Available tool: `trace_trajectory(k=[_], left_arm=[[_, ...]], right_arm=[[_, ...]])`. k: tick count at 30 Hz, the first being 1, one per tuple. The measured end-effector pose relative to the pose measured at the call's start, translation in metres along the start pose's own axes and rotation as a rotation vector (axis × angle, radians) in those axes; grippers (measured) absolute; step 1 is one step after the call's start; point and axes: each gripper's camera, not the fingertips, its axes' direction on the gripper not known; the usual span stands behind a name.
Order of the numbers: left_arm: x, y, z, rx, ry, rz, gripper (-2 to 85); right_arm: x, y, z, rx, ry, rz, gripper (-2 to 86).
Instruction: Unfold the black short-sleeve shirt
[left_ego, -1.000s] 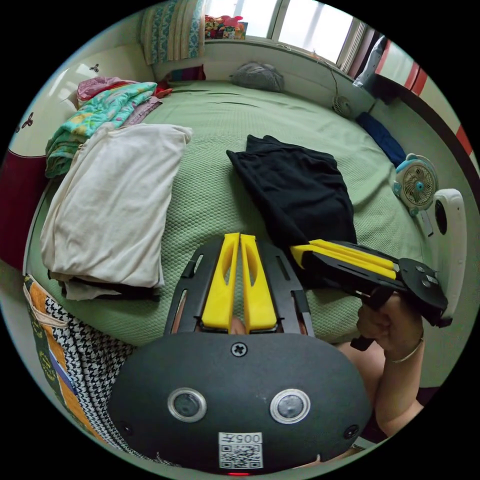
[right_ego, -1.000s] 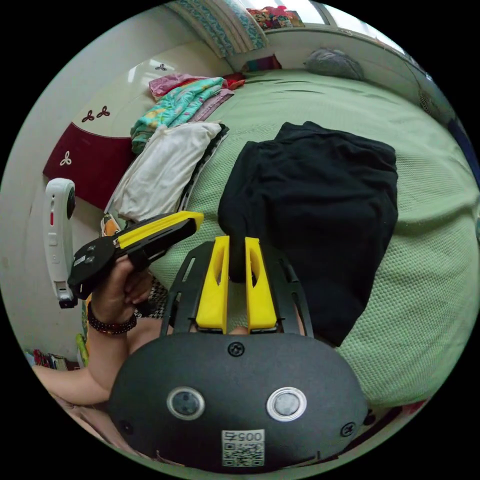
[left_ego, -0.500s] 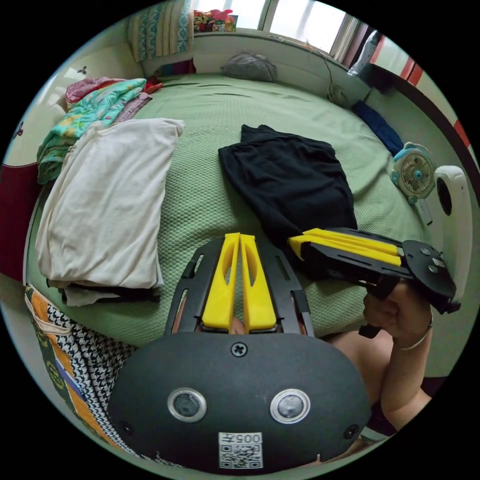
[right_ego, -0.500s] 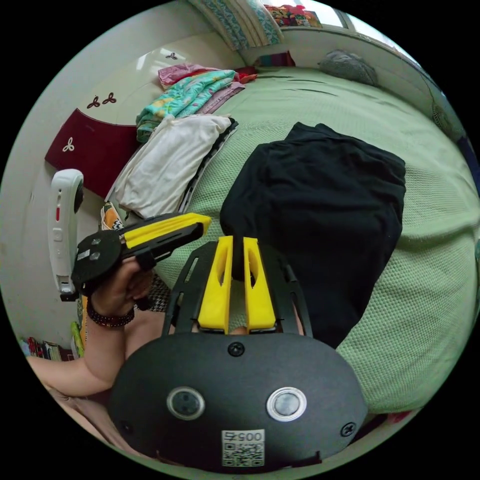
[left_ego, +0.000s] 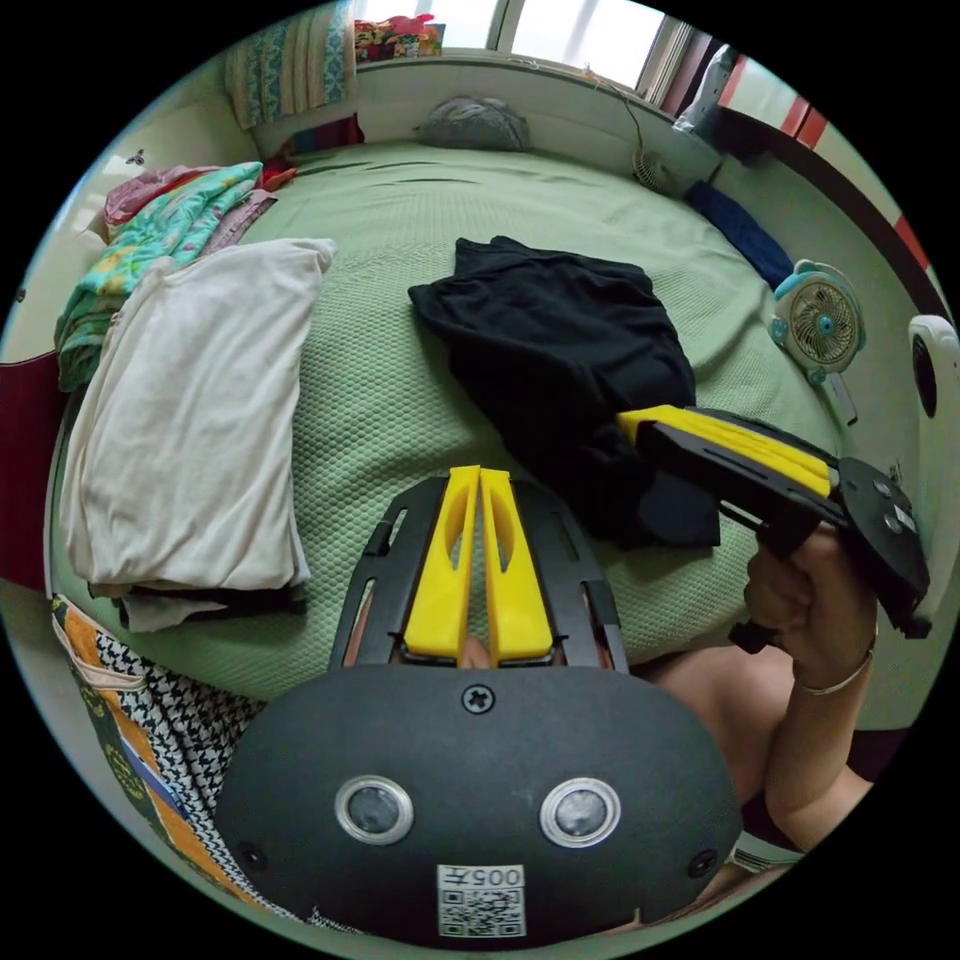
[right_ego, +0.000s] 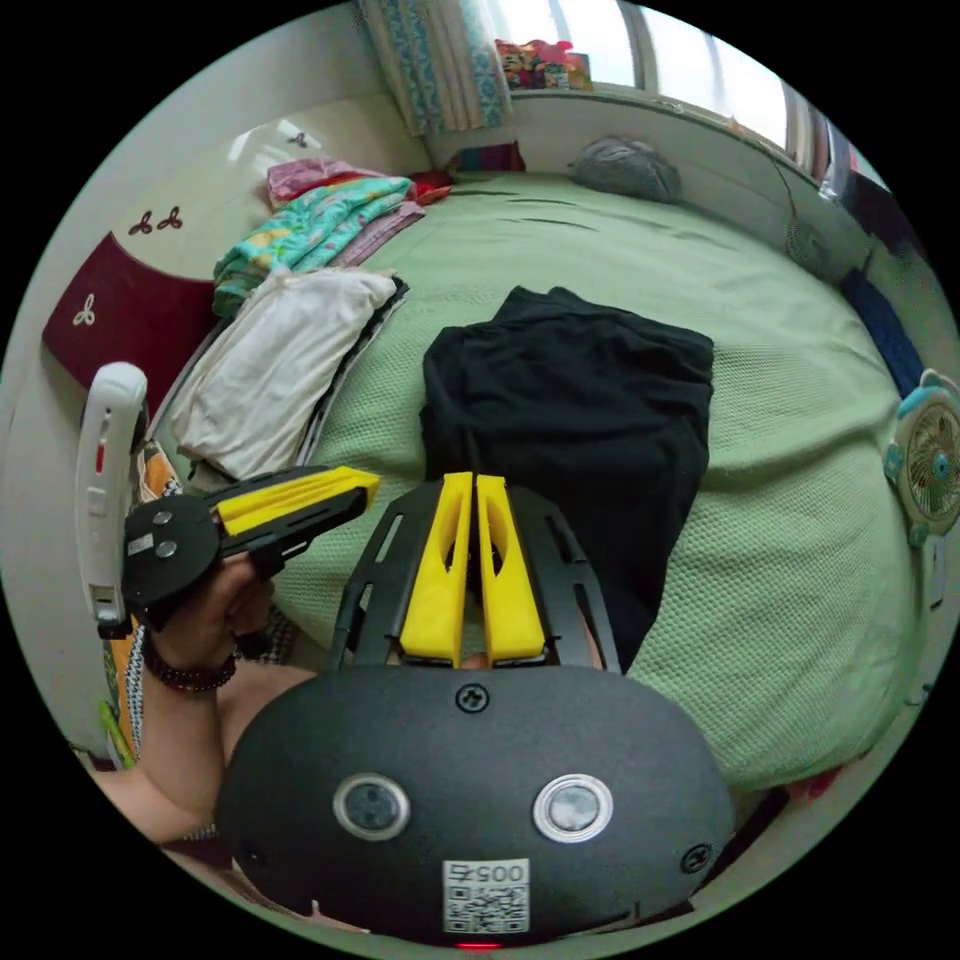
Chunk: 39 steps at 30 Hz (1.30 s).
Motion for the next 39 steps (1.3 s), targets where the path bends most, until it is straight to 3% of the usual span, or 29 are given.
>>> trace_trajectory(k=[6,15,19,22,28,31,39], left_arm=[[0.005,-0.001,0.004,0.038,0.014,0.020,-0.7],[0.015,-0.012,0.038,-0.012,0.037,0.009,-0.6],[0.008,-0.007,0.051,-0.032,0.111,-0.030,-0.6],[0.011,-0.007,0.055,-0.022,0.061,-0.006,-0.6],[0.009,-0.005,0.063,-0.031,0.110,-0.008,-0.6],[0.002,-0.006,0.063,-0.026,0.092,-0.020,-0.6],[0.000,-0.013,0.062,0.006,0.014,-0.042,1.6]], right_arm=[[0.017,0.002,-0.011,0.014,-0.041,0.061,-1.6],[-0.009,-0.001,0.001,-0.067,-0.041,-0.091,-1.0],[-0.013,-0.013,0.003,-0.088,0.002,-0.073,3.6],[-0.018,-0.029,0.003,-0.063,-0.031,-0.068,8.2],[-0.041,-0.048,0.040,-0.192,0.010,-0.103,12.3],[-0.047,-0.052,0.054,-0.230,0.029,-0.121,11.8],[-0.023,-0.054,0.045,-0.185,0.086,-0.074,0.3]])
